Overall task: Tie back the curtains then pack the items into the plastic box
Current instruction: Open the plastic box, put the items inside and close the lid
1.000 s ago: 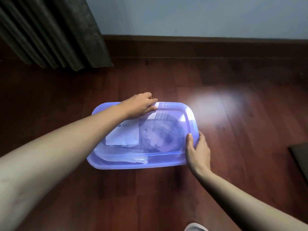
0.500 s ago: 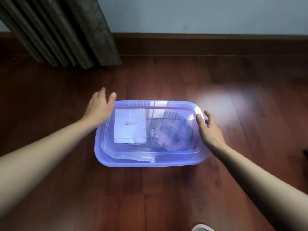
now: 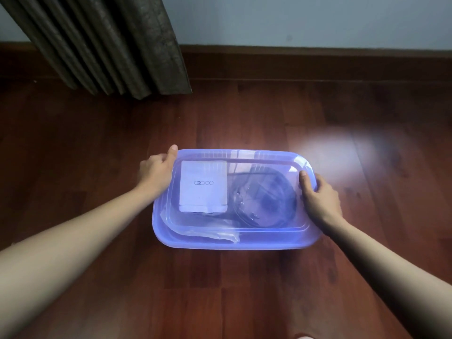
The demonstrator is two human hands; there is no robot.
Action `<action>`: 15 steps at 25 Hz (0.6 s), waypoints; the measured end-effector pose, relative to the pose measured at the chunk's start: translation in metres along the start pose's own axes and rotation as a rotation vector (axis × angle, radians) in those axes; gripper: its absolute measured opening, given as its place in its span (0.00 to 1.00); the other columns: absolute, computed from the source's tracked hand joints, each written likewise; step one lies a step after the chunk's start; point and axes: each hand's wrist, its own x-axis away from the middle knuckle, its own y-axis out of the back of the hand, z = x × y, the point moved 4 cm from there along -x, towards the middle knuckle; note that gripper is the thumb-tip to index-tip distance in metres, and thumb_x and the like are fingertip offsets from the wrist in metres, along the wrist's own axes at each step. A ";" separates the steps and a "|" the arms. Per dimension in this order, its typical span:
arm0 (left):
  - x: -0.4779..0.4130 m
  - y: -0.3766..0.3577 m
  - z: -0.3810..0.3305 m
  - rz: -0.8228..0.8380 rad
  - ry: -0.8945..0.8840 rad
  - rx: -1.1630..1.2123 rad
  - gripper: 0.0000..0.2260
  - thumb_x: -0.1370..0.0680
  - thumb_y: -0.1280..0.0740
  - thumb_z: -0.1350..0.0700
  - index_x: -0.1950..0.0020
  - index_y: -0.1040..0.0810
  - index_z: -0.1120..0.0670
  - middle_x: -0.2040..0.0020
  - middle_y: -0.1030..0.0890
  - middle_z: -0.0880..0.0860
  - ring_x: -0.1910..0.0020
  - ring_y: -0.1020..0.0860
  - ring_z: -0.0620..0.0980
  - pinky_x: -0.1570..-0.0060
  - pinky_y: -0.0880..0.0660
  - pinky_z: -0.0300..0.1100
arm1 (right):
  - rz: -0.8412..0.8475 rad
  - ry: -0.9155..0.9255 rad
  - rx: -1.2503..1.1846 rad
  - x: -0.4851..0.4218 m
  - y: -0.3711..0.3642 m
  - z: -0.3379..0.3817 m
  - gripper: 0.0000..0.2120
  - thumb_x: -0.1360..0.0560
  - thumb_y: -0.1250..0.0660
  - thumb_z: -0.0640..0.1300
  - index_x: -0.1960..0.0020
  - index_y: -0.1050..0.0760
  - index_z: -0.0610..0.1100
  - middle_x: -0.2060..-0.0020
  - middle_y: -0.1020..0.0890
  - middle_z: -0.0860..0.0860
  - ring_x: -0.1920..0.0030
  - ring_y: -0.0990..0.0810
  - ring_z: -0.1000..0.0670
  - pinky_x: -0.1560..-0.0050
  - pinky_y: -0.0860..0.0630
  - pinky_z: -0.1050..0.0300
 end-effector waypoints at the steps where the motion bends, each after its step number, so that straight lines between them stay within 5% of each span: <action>1: 0.002 0.000 0.000 -0.027 -0.005 0.020 0.26 0.20 0.49 0.40 0.70 0.33 0.56 0.69 0.27 0.54 0.57 0.28 0.60 0.60 0.38 0.46 | -0.016 0.005 0.013 0.001 0.001 0.001 0.20 0.22 0.46 0.60 0.45 0.25 0.47 0.58 0.24 0.47 0.55 0.29 0.43 0.53 0.34 0.52; 4: 0.000 -0.002 0.004 -0.007 0.030 0.075 0.25 0.21 0.49 0.38 0.61 0.24 0.55 0.59 0.21 0.56 0.50 0.26 0.60 0.56 0.34 0.46 | 0.024 -0.022 0.004 0.004 -0.001 -0.002 0.19 0.23 0.46 0.63 0.47 0.26 0.49 0.56 0.23 0.48 0.53 0.27 0.43 0.52 0.33 0.52; 7: 0.007 -0.004 0.018 0.203 0.178 0.405 0.35 0.30 0.50 0.25 0.38 0.23 0.47 0.36 0.24 0.51 0.36 0.28 0.55 0.36 0.32 0.50 | 0.192 -0.097 -0.206 0.001 -0.001 -0.006 0.29 0.30 0.43 0.72 0.41 0.27 0.51 0.45 0.22 0.52 0.43 0.24 0.47 0.39 0.29 0.49; 11: 0.047 -0.019 0.045 0.309 0.162 0.633 0.24 0.24 0.51 0.32 0.55 0.18 0.40 0.49 0.18 0.45 0.47 0.22 0.43 0.41 0.29 0.47 | 0.229 -0.138 -0.301 0.017 -0.005 -0.024 0.33 0.31 0.42 0.73 0.35 0.30 0.52 0.41 0.25 0.55 0.40 0.26 0.50 0.34 0.31 0.47; 15: 0.063 -0.032 0.063 0.164 0.275 0.510 0.34 0.36 0.47 0.24 0.57 0.24 0.54 0.59 0.21 0.50 0.60 0.24 0.51 0.53 0.27 0.48 | 0.080 -0.130 -0.306 0.031 -0.011 -0.031 0.34 0.36 0.42 0.74 0.44 0.25 0.50 0.51 0.19 0.53 0.49 0.21 0.48 0.47 0.25 0.50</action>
